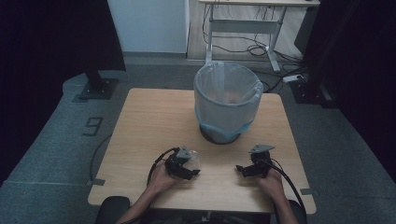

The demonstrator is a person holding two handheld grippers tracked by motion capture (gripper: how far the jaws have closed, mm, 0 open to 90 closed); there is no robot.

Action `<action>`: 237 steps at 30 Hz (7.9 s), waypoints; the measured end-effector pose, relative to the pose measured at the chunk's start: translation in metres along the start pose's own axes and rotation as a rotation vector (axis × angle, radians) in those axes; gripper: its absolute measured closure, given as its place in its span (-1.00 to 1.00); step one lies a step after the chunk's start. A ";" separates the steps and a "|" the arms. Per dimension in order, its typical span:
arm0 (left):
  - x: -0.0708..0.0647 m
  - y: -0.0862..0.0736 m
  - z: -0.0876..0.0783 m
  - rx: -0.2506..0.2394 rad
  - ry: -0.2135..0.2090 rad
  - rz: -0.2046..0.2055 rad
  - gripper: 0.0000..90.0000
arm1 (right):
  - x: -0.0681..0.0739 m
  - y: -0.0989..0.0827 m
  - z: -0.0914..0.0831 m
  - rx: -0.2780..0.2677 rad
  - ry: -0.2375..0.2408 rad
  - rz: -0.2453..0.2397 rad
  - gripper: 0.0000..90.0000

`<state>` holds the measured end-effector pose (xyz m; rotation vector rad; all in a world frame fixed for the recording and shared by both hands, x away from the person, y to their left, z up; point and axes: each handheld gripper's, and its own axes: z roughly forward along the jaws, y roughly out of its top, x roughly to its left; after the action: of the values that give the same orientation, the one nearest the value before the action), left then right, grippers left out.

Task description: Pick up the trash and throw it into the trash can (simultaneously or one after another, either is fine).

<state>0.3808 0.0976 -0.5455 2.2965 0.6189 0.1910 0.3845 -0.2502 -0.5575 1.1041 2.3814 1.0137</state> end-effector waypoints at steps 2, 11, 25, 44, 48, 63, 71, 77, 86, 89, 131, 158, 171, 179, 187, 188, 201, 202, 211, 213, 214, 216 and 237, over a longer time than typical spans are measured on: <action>0.001 0.000 -0.001 -0.001 -0.004 -0.008 -0.42 | 0.000 0.000 0.000 0.000 0.000 0.000 -1.00; 0.006 0.006 -0.010 -0.024 -0.009 -0.034 -0.42 | 0.000 0.000 0.000 0.000 0.000 0.000 -1.00; 0.012 0.027 -0.031 -0.031 0.013 -0.024 -0.42 | 0.000 0.000 0.000 -0.001 0.000 -0.001 -1.00; 0.030 0.061 -0.068 -0.052 0.027 -0.037 -0.42 | 0.000 0.000 0.000 0.000 0.000 0.000 -1.00; 0.032 0.071 -0.075 -0.053 0.026 -0.031 -0.42 | 0.000 0.000 0.000 0.000 0.001 -0.001 -1.00; 0.038 0.101 -0.092 -0.039 0.023 -0.015 -0.42 | 0.000 0.000 0.000 0.001 0.001 -0.001 -1.00; 0.043 0.113 -0.103 -0.041 0.022 -0.031 -0.42 | 0.000 0.000 0.000 0.003 -0.001 -0.002 -1.00; 0.047 0.124 -0.114 -0.051 0.024 -0.034 -0.42 | 0.000 0.000 0.000 0.004 -0.001 -0.002 -1.00; 0.057 0.137 -0.127 -0.059 0.030 -0.050 -0.42 | 0.000 0.000 0.000 0.003 -0.001 -0.002 -1.00; 0.059 0.141 -0.132 -0.066 0.029 -0.057 -0.42 | 0.000 0.000 0.000 0.004 -0.001 -0.002 -1.00; 0.071 0.223 -0.175 -0.096 0.059 -0.050 -0.42 | 0.000 0.000 0.000 0.004 -0.001 -0.001 -1.00; 0.067 0.280 -0.144 -0.094 0.098 -0.025 -0.42 | 0.000 0.000 0.000 0.004 0.001 -0.005 -1.00; 0.068 0.297 -0.118 -0.108 0.127 -0.029 -0.42 | 0.000 0.000 0.000 0.003 0.005 -0.008 -1.00; 0.071 0.297 -0.095 -0.089 0.138 -0.030 -0.42 | 0.000 0.000 0.000 0.003 0.006 -0.008 -1.00; 0.071 0.296 -0.076 -0.057 0.154 -0.018 -0.45 | 0.000 0.000 0.000 0.004 0.006 -0.009 -1.00; 0.072 0.295 -0.074 -0.059 0.153 -0.024 -0.47 | 0.000 0.000 0.000 0.003 0.006 -0.009 -1.00; 0.074 0.290 -0.079 -0.052 0.129 -0.036 -1.00 | 0.000 0.000 0.000 0.004 0.007 -0.010 -1.00; 0.074 0.290 -0.081 -0.053 0.120 -0.035 -1.00 | 0.000 0.000 0.000 0.004 0.007 -0.010 -1.00; 0.069 0.284 -0.096 -0.082 0.107 -0.008 -1.00 | 0.000 0.000 0.000 0.004 0.007 -0.010 -1.00; 0.067 0.283 -0.099 -0.085 0.113 0.000 -1.00 | 0.000 0.000 0.000 0.004 0.007 -0.010 -1.00; 0.067 0.282 -0.100 -0.085 0.114 0.002 -1.00 | 0.000 0.000 0.000 0.004 0.007 -0.010 -1.00; 0.066 0.280 -0.104 -0.092 0.117 0.006 -1.00 | 0.000 0.000 0.000 0.004 0.007 -0.010 -1.00; 0.071 0.245 -0.135 -0.120 0.116 -0.005 -1.00 | 0.000 0.000 0.000 0.004 0.007 -0.010 -1.00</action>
<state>0.4925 0.0667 -0.2812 2.1793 0.6533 0.3516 0.3843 -0.2499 -0.5572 1.0899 2.3931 1.0120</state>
